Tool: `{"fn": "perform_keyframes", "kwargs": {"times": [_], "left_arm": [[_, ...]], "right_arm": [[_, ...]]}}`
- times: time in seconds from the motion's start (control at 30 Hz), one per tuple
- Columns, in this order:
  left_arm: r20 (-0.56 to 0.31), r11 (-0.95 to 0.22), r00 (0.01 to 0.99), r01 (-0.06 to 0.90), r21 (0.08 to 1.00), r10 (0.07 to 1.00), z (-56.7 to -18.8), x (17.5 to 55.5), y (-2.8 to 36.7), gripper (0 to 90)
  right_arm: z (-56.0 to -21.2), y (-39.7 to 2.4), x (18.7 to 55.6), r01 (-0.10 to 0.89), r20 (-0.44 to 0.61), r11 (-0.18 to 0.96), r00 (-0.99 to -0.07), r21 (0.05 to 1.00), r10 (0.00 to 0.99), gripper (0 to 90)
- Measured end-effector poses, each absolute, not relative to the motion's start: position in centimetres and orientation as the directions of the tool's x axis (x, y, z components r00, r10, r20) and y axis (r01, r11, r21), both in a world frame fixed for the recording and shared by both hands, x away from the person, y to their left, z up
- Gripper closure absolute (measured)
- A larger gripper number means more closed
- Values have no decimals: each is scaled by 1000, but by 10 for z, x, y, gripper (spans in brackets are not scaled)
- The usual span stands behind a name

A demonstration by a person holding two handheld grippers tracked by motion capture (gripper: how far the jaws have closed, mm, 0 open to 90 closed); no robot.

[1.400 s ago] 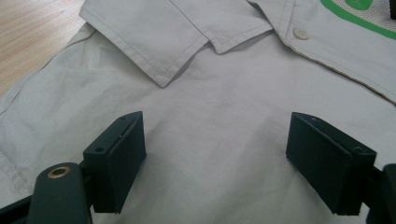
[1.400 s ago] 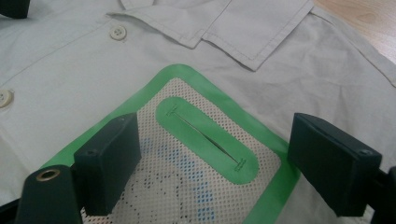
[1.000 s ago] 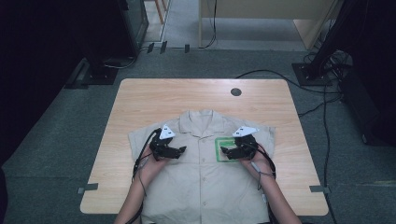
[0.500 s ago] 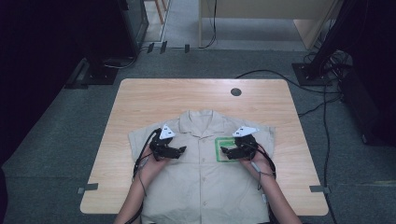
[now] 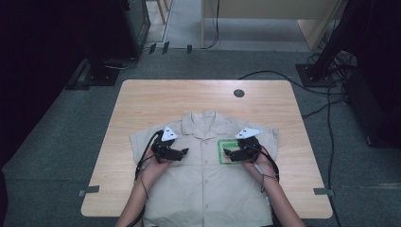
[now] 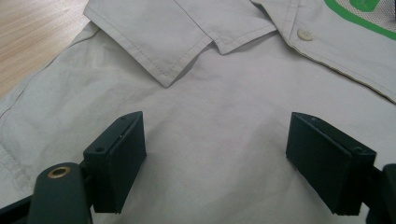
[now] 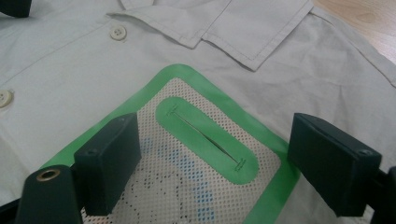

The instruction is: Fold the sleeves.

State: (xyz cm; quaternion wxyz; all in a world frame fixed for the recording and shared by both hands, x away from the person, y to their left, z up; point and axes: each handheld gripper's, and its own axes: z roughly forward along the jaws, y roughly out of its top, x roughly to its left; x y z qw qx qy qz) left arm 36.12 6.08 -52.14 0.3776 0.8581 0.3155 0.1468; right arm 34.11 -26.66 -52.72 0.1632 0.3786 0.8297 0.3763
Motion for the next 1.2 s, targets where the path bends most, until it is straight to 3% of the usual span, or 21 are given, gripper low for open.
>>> {"fn": "perform_keyframes", "kwargs": {"times": [1.2], "left_arm": [[12, -512, 754, 434, 741, 657, -521, 362, 60, 201]], "right_arm": [[-526, -266, 341, 517, 13, 427, -648, 742, 761, 170]]}}
